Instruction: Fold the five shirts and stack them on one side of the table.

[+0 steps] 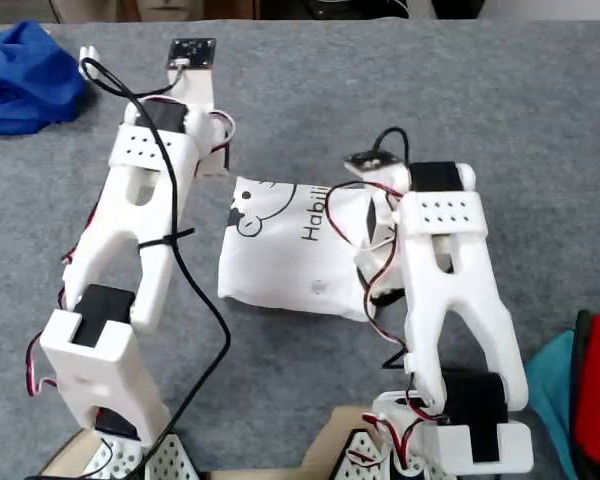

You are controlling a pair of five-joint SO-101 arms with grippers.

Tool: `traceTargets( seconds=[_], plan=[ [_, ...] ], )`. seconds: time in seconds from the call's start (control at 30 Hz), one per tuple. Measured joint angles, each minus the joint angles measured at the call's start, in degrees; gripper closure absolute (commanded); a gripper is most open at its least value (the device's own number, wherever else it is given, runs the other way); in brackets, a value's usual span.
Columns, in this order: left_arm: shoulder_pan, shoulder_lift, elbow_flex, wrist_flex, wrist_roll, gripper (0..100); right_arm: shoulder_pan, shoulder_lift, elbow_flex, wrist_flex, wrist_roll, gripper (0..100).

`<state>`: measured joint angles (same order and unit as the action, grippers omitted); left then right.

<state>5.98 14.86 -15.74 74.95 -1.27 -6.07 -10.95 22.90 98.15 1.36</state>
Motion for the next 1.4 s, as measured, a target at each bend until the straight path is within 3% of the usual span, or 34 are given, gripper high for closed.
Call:
traceTargets(
  seconds=[0.07,0.27,0.5,0.7,1.03,1.23,1.37,1.4],
  plan=[
    [-1.1,0.0,0.0,-0.6,-0.5,98,-1.5,0.0,1.0,-1.9,-8.0,94.6],
    [-1.3,0.0,0.0,-0.8,-0.8,98,-10.4,0.0,4.2,-9.7,-28.3,68.7],
    [0.0,0.0,0.0,-2.2,-0.8,98,-15.3,0.0,7.6,-17.0,-43.0,66.0],
    [0.0,0.0,0.0,-2.6,-0.8,98,-15.5,0.0,14.3,-25.8,-47.6,67.4],
    [0.0,0.0,0.0,-2.6,-0.8,98,-12.6,-0.2,29.1,-51.1,-50.4,82.9],
    [0.0,0.0,0.6,-2.6,-0.8,98,-11.3,-1.3,31.5,-53.5,-50.4,84.6],
    [0.0,0.0,0.6,-2.6,-0.8,98,-11.0,-1.3,31.5,-53.5,-50.4,99.8],
    [0.0,0.1,0.6,-2.6,-0.8,98,-11.0,-1.3,31.5,-53.5,-50.4,98.8]
  ],
)
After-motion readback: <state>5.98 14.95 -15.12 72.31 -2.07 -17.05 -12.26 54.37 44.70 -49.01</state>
